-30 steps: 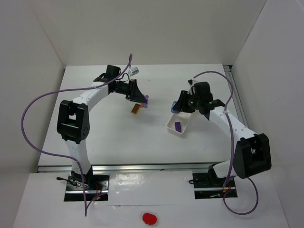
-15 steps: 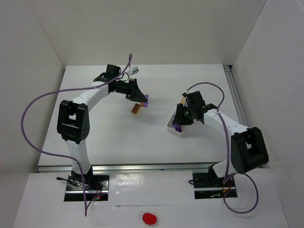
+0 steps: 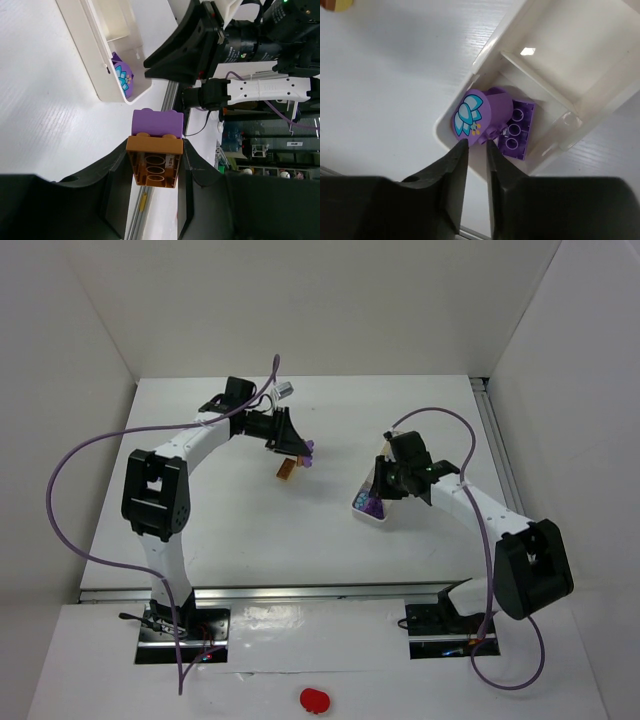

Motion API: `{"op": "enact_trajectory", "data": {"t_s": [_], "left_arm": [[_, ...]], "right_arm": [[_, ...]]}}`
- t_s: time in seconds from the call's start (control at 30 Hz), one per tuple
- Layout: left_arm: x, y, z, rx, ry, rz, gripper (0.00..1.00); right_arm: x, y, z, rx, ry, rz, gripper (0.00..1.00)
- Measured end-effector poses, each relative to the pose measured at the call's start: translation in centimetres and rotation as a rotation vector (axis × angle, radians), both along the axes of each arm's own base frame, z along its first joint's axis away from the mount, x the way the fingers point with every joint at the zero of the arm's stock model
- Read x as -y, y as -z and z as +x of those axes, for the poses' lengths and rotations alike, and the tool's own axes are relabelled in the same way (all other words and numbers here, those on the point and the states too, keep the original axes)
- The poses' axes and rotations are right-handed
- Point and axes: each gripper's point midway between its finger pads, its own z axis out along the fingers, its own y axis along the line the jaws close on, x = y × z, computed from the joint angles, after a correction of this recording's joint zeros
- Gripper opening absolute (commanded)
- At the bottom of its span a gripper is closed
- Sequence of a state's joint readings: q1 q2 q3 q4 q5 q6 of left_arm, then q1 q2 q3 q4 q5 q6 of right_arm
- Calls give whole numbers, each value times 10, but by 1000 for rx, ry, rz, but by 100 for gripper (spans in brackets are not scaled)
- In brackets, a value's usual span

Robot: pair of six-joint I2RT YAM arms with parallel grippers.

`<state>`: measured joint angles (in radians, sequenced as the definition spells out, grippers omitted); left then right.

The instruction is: Sort the legos into containers by color

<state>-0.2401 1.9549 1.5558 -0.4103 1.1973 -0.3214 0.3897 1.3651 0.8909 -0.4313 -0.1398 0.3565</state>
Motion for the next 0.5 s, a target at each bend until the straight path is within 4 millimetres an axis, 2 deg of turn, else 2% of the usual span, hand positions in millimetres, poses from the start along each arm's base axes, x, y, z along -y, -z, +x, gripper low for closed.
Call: {"op": "enact_trajectory", "data": {"t_s": [0.1,0.2,0.23,0.33,0.37,0.4,0.43,0.5], "left_arm": [[1,5,0,-11,3,4,0],[2,6,0,-16,2,7,0],[3,6,-1,-16,4,6,0],[6,5,-3,-15,14,4,0],[8,3,-5,-16,23,-2,0],[11,1,-6,-12,34,-8,0],[14,-1,-9,-10,49,-18,0],[19,-6,-15,-6,81,-39,0]], "right_arm": [[3,0,2,6,21,-18,14],[3,-2,4,18,29,-32,12],[1,-5,5,25,25,-33,15],[-9,-20,11,60,4,-5,40],[-14,-28,15,79,-11,14,51],[-20,-37,18,95,-28,43,72],[-28,-48,21,114,-52,81,80],[-45,-70,25,155,-111,160,88]]}}
